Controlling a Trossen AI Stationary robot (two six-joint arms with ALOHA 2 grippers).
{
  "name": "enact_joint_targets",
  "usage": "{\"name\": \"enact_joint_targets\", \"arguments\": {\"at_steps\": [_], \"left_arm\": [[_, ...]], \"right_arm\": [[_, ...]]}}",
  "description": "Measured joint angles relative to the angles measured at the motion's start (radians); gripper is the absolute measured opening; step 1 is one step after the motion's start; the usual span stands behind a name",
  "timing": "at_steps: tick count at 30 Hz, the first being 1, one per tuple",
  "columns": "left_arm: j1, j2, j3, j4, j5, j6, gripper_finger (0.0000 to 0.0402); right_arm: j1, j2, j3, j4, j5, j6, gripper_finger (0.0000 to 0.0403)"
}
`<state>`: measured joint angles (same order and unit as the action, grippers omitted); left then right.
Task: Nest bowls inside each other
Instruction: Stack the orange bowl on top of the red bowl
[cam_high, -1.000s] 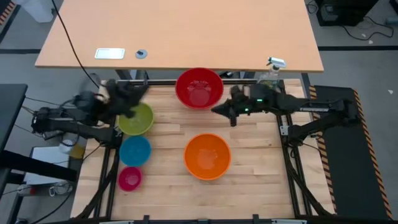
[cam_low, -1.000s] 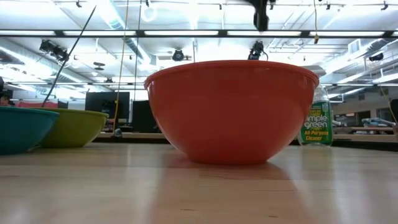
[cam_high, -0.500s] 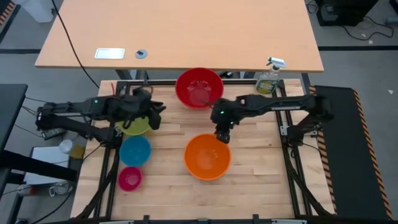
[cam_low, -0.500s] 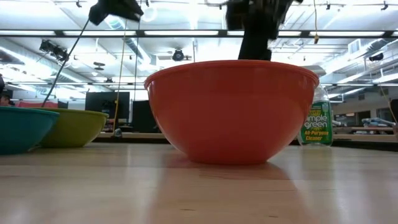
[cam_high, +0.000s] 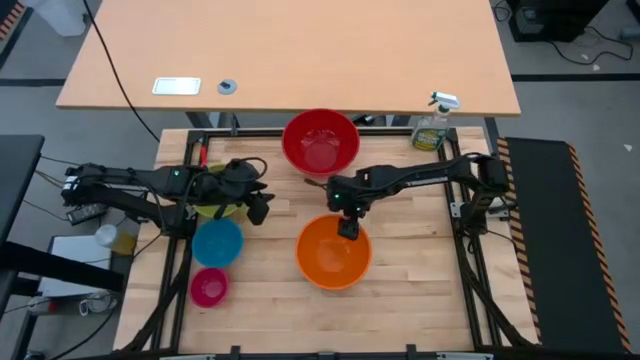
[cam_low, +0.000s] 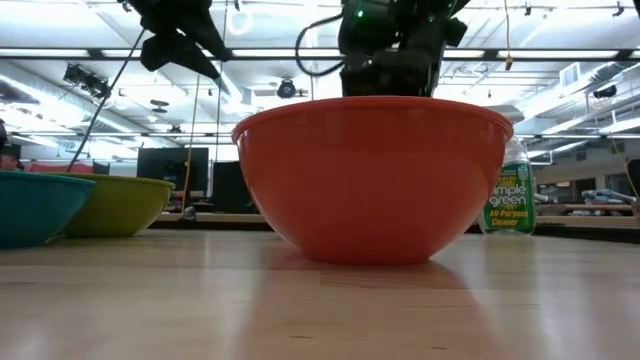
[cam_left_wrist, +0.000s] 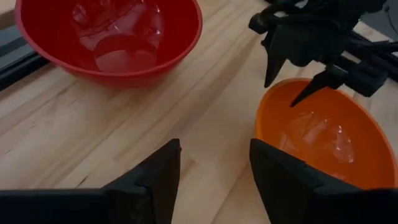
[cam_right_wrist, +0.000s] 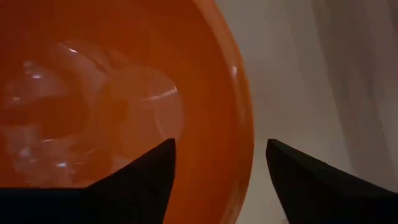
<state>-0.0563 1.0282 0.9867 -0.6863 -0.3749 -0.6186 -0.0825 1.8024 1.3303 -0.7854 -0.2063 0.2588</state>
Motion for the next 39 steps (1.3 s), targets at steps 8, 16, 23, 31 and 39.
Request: {"name": "enact_joint_targets", "arguments": {"at_steps": [8, 16, 23, 31, 39], "left_arm": [[0.000, -0.001, 0.000, 0.002, 0.004, -0.001, 0.0195], [0.000, -0.001, 0.000, 0.001, 0.029, -0.001, 0.0195], [0.000, -0.004, 0.000, 0.000, 0.064, -0.001, 0.0194], [0.000, -0.051, 0.001, 0.007, 0.103, -0.015, 0.0194], [0.000, -0.138, 0.002, 0.028, 0.101, -0.054, 0.0194]], "right_arm": [[0.005, 0.075, 0.000, 0.000, -0.015, 0.006, 0.0160], [0.006, 0.077, 0.001, -0.002, -0.026, 0.022, 0.0080], [-0.003, 0.076, 0.001, -0.010, -0.052, 0.050, 0.0013], [-0.048, 0.077, 0.098, -0.134, -0.127, 0.045, 0.0017], [-0.188, -0.004, 0.293, -0.130, -0.151, 0.032, 0.0025]]}}
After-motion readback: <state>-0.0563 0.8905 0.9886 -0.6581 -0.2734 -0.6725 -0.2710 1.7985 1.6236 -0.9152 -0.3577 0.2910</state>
